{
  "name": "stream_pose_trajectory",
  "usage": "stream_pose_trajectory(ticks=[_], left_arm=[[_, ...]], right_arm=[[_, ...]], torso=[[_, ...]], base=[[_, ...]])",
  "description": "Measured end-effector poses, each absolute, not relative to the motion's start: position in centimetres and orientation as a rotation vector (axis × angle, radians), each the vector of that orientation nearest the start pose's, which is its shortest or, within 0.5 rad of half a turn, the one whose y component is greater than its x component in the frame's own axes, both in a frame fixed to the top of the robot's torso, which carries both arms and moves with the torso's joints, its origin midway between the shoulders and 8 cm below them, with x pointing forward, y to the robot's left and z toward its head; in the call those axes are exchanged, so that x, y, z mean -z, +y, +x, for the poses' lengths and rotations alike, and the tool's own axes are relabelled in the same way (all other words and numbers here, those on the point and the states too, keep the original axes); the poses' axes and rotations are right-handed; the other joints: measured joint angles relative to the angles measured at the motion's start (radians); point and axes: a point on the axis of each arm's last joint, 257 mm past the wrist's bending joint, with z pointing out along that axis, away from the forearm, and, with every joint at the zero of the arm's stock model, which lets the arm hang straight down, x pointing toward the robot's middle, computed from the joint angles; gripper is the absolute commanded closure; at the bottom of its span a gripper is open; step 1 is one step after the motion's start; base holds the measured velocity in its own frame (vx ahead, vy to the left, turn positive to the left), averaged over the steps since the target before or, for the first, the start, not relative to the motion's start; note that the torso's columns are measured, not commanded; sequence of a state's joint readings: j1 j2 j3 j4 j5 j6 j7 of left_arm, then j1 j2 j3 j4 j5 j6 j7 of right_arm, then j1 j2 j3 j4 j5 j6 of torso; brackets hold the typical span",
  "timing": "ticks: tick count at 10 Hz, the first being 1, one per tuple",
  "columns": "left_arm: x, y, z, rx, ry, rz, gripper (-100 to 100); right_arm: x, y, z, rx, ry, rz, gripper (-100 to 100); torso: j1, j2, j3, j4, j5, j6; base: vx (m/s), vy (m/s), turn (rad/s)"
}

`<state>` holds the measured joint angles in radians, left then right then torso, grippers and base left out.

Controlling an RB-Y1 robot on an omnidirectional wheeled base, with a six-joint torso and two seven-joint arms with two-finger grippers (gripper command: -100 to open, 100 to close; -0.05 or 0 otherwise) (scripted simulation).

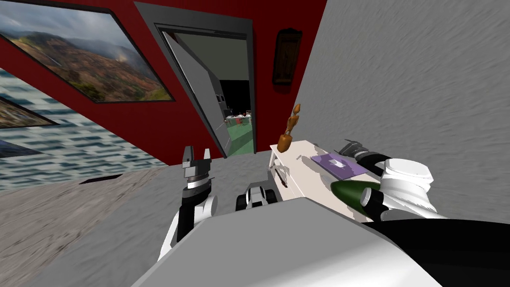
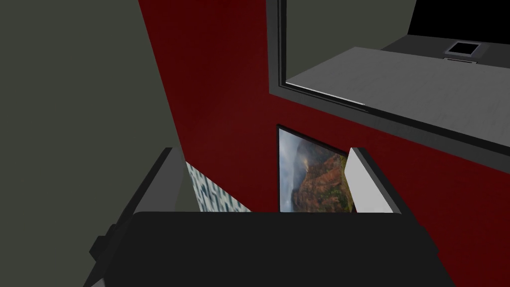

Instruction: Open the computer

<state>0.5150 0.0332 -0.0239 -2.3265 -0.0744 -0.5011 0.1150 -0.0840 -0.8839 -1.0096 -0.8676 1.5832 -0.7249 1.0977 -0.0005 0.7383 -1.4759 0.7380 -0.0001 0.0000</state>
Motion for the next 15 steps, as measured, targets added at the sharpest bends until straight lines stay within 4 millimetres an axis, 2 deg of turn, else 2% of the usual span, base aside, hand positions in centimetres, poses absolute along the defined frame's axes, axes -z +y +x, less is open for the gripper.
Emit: stream_pose_trajectory(ticks=[7,15], left_arm=[[-3.9,25.8,33.6,1.391,0.635,-0.608,0],[-3.9,25.8,33.6,1.391,0.635,-0.608,0]], right_arm=[[12.8,-77.7,36.6,1.241,1.705,-1.170,-100],[15.8,-75.3,34.9,1.054,1.724,-1.439,-100]], torso=[[0.000,-0.001,0.000,0.000,0.000,0.000],[0.001,-0.001,0.000,0.000,0.000,0.000]], base=[[-0.047,-0.024,0.026],[-0.048,-0.026,0.029]])
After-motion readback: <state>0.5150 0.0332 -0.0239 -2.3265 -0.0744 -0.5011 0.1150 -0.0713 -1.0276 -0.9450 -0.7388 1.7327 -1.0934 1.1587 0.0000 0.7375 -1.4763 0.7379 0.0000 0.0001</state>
